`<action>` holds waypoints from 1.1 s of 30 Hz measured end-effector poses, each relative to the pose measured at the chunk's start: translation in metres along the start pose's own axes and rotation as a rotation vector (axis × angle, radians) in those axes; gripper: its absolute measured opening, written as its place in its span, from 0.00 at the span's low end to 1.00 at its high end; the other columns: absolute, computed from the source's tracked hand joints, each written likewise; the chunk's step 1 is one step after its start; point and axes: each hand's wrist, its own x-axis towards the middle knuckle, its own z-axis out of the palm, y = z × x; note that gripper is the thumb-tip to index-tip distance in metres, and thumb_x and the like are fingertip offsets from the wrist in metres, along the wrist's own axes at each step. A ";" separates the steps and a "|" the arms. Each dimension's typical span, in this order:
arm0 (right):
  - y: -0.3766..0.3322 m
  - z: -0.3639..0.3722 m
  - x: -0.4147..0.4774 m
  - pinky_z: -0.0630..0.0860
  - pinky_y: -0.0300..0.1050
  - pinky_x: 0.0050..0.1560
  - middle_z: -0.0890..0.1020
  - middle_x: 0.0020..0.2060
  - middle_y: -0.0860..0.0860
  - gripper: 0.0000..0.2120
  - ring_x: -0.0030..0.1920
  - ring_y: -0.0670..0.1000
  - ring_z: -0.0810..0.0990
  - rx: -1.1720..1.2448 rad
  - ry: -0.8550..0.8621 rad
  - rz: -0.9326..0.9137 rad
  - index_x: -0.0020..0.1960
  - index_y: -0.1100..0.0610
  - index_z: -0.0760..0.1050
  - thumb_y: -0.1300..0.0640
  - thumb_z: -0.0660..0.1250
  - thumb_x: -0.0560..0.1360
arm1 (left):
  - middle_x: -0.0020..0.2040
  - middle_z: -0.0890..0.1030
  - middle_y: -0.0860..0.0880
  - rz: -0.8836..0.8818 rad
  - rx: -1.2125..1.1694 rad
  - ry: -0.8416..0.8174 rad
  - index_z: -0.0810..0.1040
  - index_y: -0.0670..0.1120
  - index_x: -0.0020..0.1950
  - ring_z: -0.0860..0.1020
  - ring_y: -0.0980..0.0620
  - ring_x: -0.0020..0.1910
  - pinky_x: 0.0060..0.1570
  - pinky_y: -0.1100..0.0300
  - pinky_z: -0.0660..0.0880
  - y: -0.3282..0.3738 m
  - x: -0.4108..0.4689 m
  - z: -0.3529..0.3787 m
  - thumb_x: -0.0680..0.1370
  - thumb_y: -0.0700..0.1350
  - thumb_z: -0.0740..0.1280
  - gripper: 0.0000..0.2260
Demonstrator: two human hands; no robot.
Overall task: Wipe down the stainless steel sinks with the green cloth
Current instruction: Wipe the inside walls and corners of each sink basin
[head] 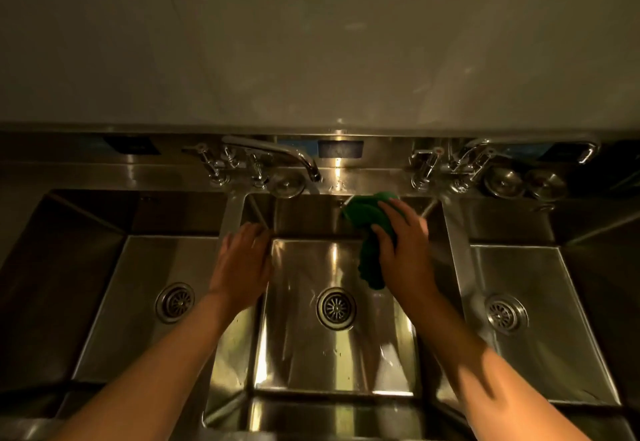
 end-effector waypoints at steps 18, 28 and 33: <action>0.008 0.152 0.098 0.70 0.59 0.68 0.61 0.79 0.58 0.26 0.72 0.64 0.63 -0.346 -0.130 0.099 0.78 0.51 0.66 0.54 0.64 0.81 | 0.84 0.59 0.49 -0.084 -0.098 0.069 0.61 0.50 0.82 0.47 0.52 0.85 0.82 0.46 0.51 -0.043 0.011 0.049 0.76 0.59 0.66 0.37; 0.060 0.083 0.104 0.68 0.65 0.68 0.65 0.77 0.60 0.24 0.72 0.68 0.64 -0.485 -0.092 0.159 0.76 0.53 0.69 0.55 0.65 0.80 | 0.84 0.58 0.50 -0.096 -0.094 0.081 0.61 0.51 0.82 0.47 0.52 0.85 0.82 0.45 0.52 -0.048 0.012 0.055 0.75 0.61 0.65 0.37; 0.080 0.048 0.087 0.72 0.63 0.62 0.67 0.75 0.59 0.23 0.67 0.69 0.67 -0.518 0.000 0.169 0.74 0.55 0.72 0.56 0.67 0.80 | 0.84 0.59 0.50 -0.093 -0.087 0.094 0.61 0.52 0.82 0.47 0.53 0.85 0.83 0.50 0.47 -0.049 0.011 0.055 0.74 0.59 0.69 0.38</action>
